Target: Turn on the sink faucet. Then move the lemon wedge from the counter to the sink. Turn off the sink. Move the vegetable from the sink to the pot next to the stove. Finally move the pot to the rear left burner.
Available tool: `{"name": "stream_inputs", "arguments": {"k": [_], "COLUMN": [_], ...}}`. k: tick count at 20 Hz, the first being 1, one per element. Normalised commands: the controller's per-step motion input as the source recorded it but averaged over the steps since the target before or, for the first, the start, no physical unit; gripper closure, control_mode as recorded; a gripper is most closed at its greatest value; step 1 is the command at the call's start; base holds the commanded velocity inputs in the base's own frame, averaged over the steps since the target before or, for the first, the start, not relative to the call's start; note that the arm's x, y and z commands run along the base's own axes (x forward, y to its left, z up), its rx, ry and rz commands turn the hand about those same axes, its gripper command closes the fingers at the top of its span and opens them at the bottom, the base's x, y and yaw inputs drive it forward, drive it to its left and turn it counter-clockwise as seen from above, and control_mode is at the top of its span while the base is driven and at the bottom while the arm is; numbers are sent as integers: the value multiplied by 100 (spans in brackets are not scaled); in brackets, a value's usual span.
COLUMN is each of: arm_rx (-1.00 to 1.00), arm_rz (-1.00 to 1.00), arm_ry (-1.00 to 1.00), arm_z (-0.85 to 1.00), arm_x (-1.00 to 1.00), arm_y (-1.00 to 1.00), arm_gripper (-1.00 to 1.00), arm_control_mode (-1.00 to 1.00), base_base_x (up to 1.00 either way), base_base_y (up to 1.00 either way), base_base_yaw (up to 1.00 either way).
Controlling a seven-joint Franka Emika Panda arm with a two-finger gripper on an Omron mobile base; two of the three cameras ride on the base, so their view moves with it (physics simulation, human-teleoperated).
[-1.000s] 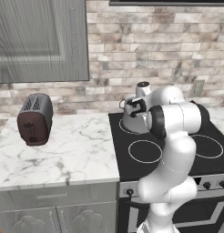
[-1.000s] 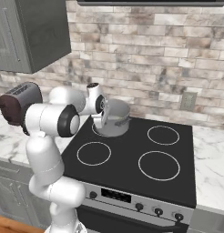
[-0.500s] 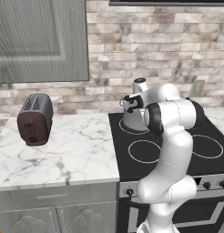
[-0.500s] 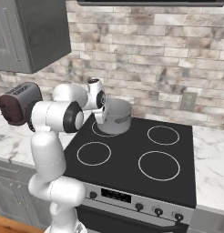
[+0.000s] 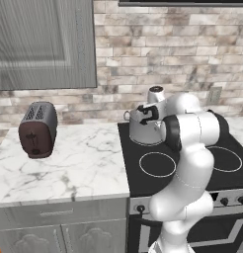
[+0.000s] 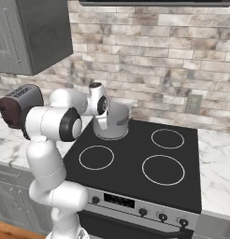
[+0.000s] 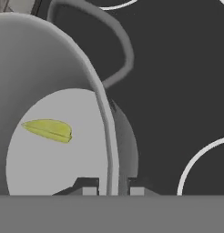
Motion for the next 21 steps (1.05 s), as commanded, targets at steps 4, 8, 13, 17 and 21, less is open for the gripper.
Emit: {"name": "stream_inputs", "arguments": {"k": [4,8,13,17,21], "arm_rx": [0,0,0,0,0], "arm_rz": [7,6,5,5,2], "arm_ry": [-5,-1,-7,-20,-19], "arm_z": [-5,-11,-6,8,35], "arm_x": [-29,-3,0,-1,-21], "arm_y": [-3,0,0,0,0], "arm_gripper": [100,-100,-100,-100,-100], "arm_control_mode": [-100,-100,-100,-100,-100], "base_base_x": [0,0,0,0,0], "base_base_y": [0,0,0,0,0], "base_base_yaw": [0,0,0,0,0]}}
